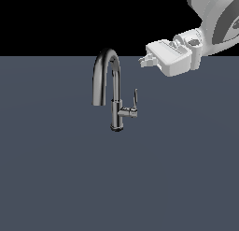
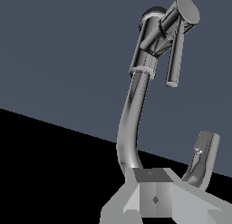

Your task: Turn on the faucet by rotating a designated handle.

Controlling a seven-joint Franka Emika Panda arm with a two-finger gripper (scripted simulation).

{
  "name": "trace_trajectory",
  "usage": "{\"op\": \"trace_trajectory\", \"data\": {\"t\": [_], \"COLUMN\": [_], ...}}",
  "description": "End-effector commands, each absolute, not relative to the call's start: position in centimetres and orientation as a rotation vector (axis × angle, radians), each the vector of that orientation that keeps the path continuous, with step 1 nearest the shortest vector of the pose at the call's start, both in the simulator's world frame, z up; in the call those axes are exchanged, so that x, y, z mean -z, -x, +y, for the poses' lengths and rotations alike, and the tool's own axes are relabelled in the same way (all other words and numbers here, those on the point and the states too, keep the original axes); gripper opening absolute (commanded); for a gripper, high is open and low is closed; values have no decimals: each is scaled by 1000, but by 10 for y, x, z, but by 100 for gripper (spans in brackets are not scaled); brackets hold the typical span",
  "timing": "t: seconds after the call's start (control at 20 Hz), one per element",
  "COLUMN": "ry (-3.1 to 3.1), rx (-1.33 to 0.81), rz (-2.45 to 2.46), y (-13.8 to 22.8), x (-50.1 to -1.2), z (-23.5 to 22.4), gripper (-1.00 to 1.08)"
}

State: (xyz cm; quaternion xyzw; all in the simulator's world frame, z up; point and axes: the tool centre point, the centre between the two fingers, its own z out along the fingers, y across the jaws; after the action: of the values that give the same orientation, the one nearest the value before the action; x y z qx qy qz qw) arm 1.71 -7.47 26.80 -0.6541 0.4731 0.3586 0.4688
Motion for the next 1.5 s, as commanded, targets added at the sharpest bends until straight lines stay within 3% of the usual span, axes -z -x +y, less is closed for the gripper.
{"op": "trace_trajectory", "data": {"t": [0.0, 0.7, 1.45], "ry": [1503, 1087, 1029], "rx": [-907, -1001, -1012], "rz": [1192, 1299, 1309], "y": [-24, -43, -45], "x": [-250, -173, -162], "z": [-76, -71, -68], "gripper": [-100, -100, -100]}}
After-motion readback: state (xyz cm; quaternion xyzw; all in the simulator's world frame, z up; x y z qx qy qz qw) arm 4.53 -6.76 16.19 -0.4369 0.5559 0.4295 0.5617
